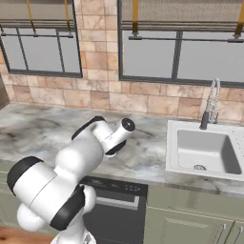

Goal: Gather the eggs and milk located in the vicinity of the sink area and place them right next to the bowl.

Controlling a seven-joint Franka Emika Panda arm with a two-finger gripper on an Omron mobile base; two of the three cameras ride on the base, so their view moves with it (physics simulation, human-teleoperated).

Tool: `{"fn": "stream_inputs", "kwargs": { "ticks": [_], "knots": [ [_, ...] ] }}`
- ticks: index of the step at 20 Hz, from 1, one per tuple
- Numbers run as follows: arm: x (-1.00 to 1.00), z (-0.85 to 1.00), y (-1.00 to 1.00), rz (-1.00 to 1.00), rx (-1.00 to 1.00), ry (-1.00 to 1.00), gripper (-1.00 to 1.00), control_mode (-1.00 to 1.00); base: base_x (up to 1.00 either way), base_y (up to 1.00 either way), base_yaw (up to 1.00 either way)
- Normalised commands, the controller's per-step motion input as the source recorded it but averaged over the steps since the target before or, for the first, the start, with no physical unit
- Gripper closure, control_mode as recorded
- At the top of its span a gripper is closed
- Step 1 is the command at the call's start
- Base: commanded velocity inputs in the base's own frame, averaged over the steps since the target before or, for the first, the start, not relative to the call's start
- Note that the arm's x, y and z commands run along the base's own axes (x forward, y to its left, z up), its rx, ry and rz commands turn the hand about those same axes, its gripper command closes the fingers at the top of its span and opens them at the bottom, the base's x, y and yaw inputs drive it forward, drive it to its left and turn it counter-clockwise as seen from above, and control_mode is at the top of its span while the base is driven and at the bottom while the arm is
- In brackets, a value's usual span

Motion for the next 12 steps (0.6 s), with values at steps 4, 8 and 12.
{"fn": "stream_inputs", "kwargs": {
  "ticks": [4,8,12],
  "knots": [
    [0.07,-0.13,0.0,0.0,0.0,0.01,-1.0,-1.0,0.0,0.0,0.0],
    [0.01,-0.19,0.0,0.0,0.0,0.01,-1.0,-1.0,0.0,0.0,0.0],
    [0.01,-0.24,0.0,0.0,0.0,0.02,-1.0,-1.0,0.0,0.0,0.0]
  ]
}}
